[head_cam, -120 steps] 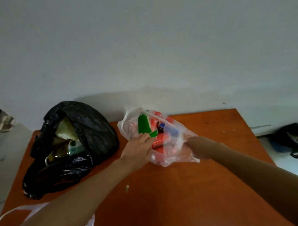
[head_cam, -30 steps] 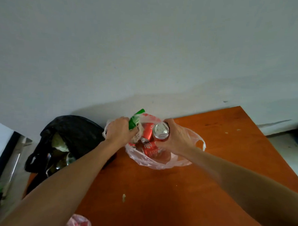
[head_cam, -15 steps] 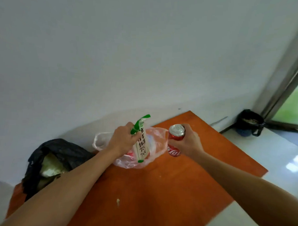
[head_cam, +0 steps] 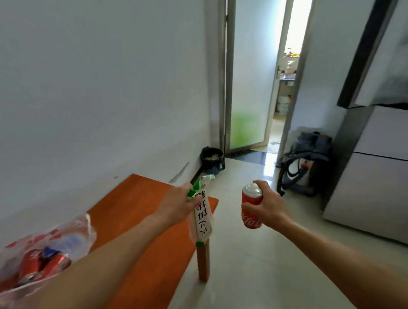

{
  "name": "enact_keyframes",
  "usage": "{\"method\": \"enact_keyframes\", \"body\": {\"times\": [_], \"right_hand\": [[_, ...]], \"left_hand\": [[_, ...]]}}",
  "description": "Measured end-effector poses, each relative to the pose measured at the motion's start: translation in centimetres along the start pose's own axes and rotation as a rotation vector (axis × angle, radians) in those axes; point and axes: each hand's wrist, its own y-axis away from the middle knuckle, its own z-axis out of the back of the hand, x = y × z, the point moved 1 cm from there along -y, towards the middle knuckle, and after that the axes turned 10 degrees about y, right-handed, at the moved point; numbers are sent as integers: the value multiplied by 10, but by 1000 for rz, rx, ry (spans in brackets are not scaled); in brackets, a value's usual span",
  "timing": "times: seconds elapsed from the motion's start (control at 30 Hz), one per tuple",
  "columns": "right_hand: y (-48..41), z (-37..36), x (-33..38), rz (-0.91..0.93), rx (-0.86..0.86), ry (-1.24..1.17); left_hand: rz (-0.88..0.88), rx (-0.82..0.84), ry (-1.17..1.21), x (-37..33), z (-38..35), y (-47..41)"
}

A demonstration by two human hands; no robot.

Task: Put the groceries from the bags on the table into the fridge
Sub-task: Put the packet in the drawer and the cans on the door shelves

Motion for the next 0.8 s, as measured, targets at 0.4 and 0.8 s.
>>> {"method": "enact_keyframes", "body": {"times": [0.4,0.8], "right_hand": [[-33,208,-246,-223,-222,166],[-166,307,-363,-339,-395,231]], "left_hand": [[-197,214,65,-210,-226,-144],[-436,345,82,-313,-335,-328]]}}
